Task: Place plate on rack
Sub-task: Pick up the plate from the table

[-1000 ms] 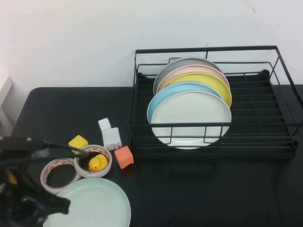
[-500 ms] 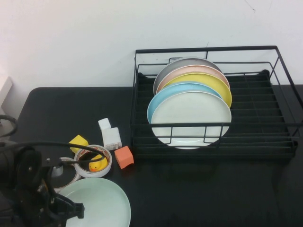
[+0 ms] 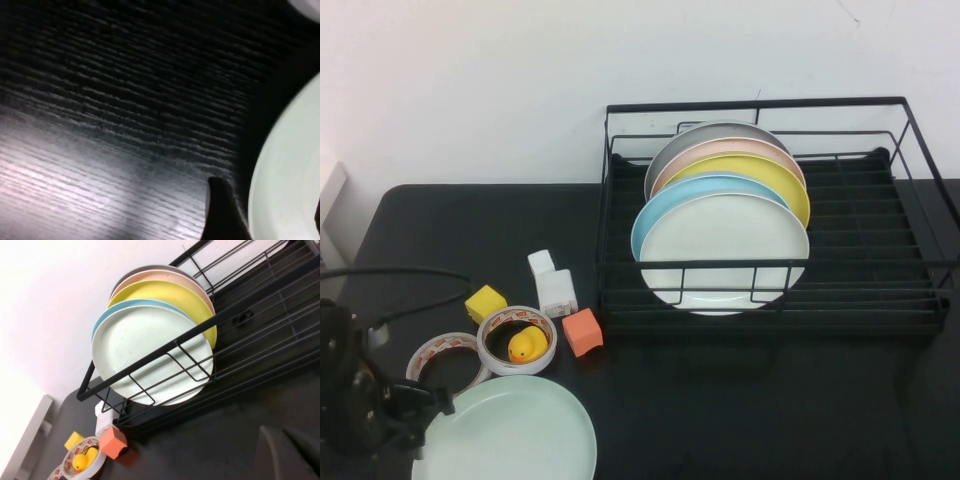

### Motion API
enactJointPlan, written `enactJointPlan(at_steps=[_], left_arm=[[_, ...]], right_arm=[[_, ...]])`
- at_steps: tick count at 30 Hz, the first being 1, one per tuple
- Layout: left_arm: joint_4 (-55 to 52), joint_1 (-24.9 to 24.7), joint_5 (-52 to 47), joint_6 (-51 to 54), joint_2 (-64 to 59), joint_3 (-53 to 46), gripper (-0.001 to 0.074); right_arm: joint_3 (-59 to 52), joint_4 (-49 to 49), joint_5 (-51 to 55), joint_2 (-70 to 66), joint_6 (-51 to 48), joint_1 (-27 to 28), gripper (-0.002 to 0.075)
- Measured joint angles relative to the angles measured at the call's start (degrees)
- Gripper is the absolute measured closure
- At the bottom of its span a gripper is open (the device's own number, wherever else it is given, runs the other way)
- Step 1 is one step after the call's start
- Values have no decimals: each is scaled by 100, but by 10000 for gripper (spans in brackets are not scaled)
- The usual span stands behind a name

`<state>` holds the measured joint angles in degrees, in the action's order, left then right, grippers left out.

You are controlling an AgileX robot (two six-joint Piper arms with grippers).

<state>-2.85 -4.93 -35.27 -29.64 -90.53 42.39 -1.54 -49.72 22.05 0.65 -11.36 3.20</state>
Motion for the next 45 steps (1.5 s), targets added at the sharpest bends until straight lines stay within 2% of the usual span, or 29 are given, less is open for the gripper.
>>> enactJointPlan(at_steps=[8,20,23,26,28,34,39,45], left_arm=[[702,14,630,870,-465,0,377],[760,14,1156,1154,-1310,54,379],[801,14,1132,1167,-1362,108,440],[821,14,1080,1177,-1409,105,600],[888,14,1057,1218,-1418,113,657],[1224,14,1001,1442,-1418,113,685],[2494,45,948,2498,-1314,103,706],[4489,45,788,4952,-1023,55,731]], right_arm=[[0,-9,-1,0,-144,0,728],[0,-9,-7,0,-144,0,728],[0,-9,-7,0,-144,0,728],[0,-9,-7,0,-157,0,728],[0,-9,-21,0,-168,0,728],[0,-9,-61,0,-278,0,728],[0,-9,-61,0,-313,0,728],[0,-9,-61,0,-313,0,728]])
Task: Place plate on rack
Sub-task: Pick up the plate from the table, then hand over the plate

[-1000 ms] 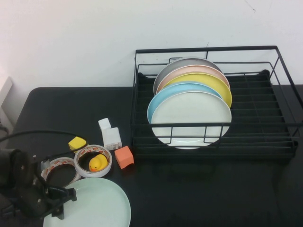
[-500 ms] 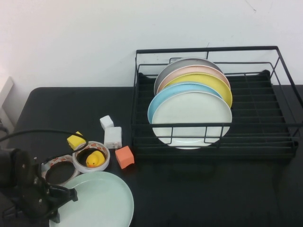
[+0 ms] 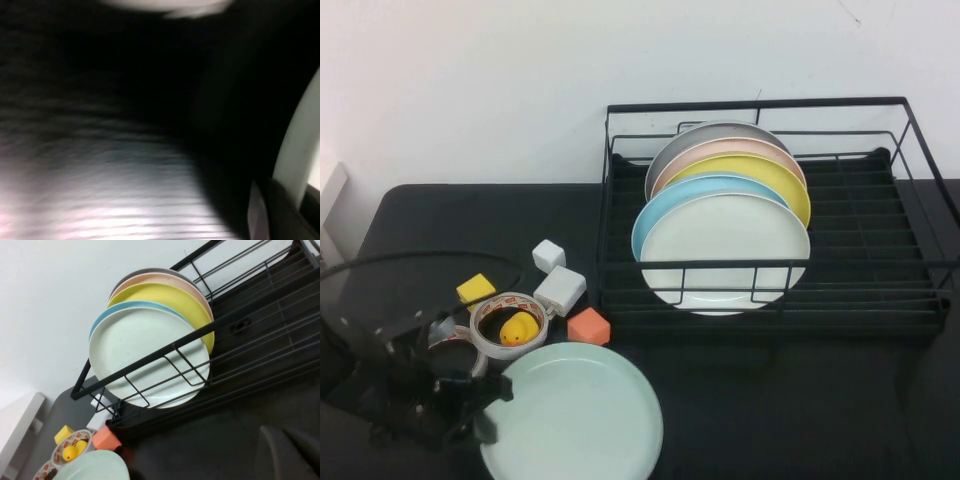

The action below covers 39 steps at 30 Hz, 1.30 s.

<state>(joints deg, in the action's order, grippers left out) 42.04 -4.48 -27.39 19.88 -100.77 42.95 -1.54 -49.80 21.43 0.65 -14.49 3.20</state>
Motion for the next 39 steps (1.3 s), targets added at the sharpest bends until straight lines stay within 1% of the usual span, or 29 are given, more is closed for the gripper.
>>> enactJointPlan(at_steps=[4,11,15,18,22,26,29,32,36,39], left_arm=[[992,0,-218,1253,94,-6,731],[2301,0,-659,3056,117,-330,731],[3195,0,-1231,4275,252,-507,731],[3736,-10,-1663,4861,623,-557,731],[3973,-10,-1740,5106,1517,-566,731],[4001,-10,-1450,5180,2547,-579,731],[4079,-10,-1359,5149,3195,-593,731],[4107,-53,-1359,5055,3773,-611,731],[3894,-378,-1148,4914,4341,-625,731],[3707,-732,-944,4774,4619,-635,731]], right_arm=[[0,0,0,0,0,0,728],[0,0,0,0,0,0,728],[0,-71,130,0,-25,0,728],[0,-324,279,0,-276,0,728],[88,-630,810,0,-792,0,728],[609,-630,1405,-277,-992,0,728],[1204,-630,1798,-992,-1418,0,728],[1905,-630,2252,-1953,-2066,0,728],[3018,-905,2769,-3050,-3184,0,719],[3832,-1157,3152,-3711,-3976,0,680]])
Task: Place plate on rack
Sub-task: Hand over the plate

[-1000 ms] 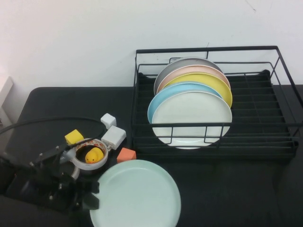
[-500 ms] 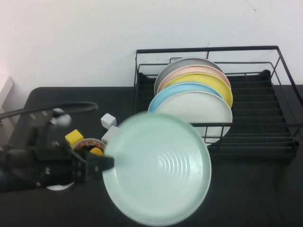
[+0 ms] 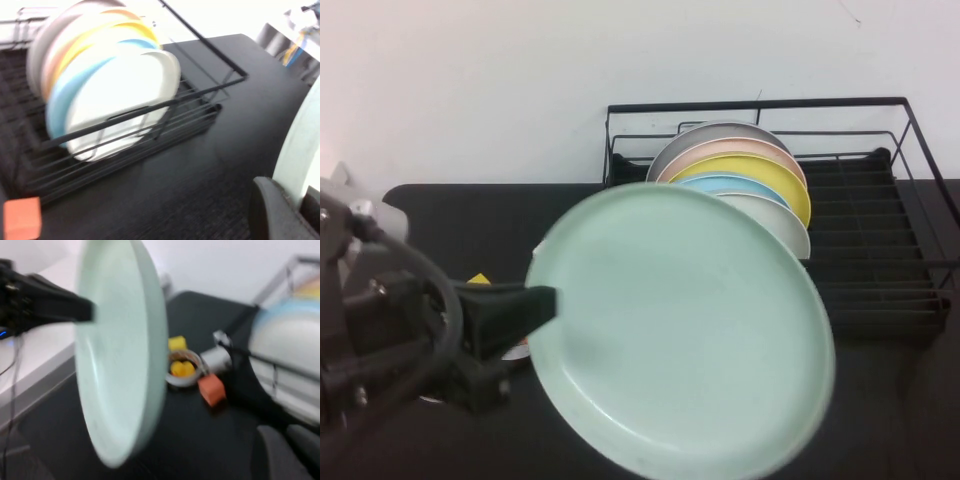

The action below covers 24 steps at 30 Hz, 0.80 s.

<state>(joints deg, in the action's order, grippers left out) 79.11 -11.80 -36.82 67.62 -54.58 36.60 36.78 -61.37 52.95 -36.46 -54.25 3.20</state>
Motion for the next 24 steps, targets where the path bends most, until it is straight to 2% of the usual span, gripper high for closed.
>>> enactJointPlan(at_steps=[6,11,19,24], left_arm=[[-39,-836,582,-35,148,1,731],[-39,-1404,1159,-35,148,1,731],[-39,-1599,1502,-35,148,1,731],[-39,-1599,1651,-35,148,1,731]], right_arm=[[1296,-340,735,-1148,-796,-241,592],[1930,-321,1158,-1788,-1178,-789,529],[2355,139,1069,-2319,-1090,-1310,316],[2355,172,1081,-2692,-1037,-1465,282]])
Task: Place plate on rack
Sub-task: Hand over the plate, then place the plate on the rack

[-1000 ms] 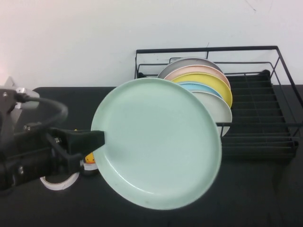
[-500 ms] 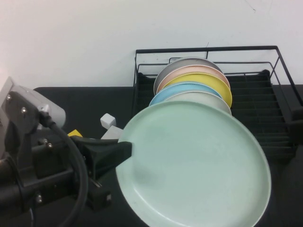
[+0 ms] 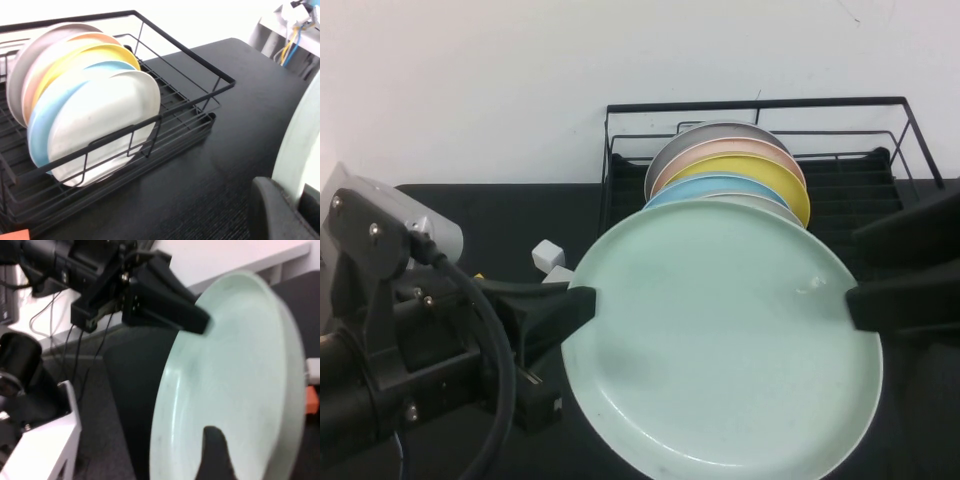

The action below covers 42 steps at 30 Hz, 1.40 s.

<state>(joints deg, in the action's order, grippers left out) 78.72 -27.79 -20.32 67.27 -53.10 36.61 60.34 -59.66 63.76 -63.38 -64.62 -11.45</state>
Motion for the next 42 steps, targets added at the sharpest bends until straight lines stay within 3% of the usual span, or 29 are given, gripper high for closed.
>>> enactJointPlan(at_steps=[7,10,13,21,25,30,35,38,42], left_arm=[[44,0,9,0,0,0,731],[122,0,-5,-14,0,0,731],[137,0,-32,-14,0,0,729],[17,0,-75,-42,11,-13,711],[-3,0,-193,-205,34,-13,636],[-3,0,-246,-420,143,-13,466],[-3,-9,-224,-539,357,-13,405],[-3,-23,189,-735,490,-13,423],[19,-35,1190,-872,687,-13,556]], right_arm=[[0,13,0,-674,140,-502,307],[0,13,0,-988,206,-740,391],[0,53,-63,-1235,211,-841,539],[190,377,-652,-1354,-216,-852,572],[581,784,-780,-1354,-577,-871,575],[1228,1289,-1247,-1368,-756,-874,576],[1766,2032,-1459,-1494,-1012,-874,577],[2056,2386,-1467,-1553,-1055,-874,577],[2391,2493,-1457,-1579,-1137,-874,578]])
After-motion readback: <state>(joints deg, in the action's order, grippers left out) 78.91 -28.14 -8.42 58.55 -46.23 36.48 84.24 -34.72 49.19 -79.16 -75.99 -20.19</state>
